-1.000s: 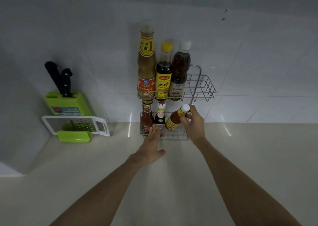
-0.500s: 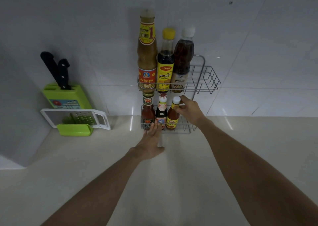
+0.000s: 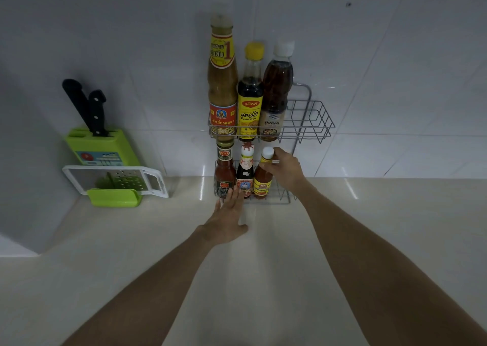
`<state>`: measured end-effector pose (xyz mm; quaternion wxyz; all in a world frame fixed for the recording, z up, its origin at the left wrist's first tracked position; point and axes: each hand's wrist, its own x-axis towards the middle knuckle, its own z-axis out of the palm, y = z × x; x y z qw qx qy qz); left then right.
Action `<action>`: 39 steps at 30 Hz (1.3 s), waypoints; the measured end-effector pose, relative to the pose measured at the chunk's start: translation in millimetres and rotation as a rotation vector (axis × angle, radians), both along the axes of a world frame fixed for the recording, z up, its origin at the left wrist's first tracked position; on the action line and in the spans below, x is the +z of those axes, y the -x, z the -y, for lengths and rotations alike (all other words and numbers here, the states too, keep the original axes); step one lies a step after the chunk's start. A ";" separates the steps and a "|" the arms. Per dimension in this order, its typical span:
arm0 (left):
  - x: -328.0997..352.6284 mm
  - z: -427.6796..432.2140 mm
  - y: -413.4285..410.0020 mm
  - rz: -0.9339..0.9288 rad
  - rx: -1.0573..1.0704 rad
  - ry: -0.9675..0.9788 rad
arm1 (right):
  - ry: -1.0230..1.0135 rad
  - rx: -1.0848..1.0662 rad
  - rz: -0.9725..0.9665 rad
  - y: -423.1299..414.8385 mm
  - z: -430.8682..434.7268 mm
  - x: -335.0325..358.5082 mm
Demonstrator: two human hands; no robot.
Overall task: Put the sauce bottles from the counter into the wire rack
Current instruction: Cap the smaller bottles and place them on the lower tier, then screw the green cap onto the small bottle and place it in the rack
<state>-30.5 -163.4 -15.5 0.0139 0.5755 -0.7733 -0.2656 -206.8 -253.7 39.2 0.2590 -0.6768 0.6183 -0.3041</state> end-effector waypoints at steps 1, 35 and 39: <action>0.5 -1.1 -0.6 -0.002 -0.001 -0.002 | -0.012 -0.004 -0.005 0.2 -0.8 -0.4; -56.0 -328.3 6.9 -0.044 0.276 0.133 | -0.337 0.245 0.257 22.1 -367.8 -77.9; -42.1 -316.6 8.9 -0.204 0.412 0.195 | -0.322 0.207 0.260 24.4 -368.2 -78.2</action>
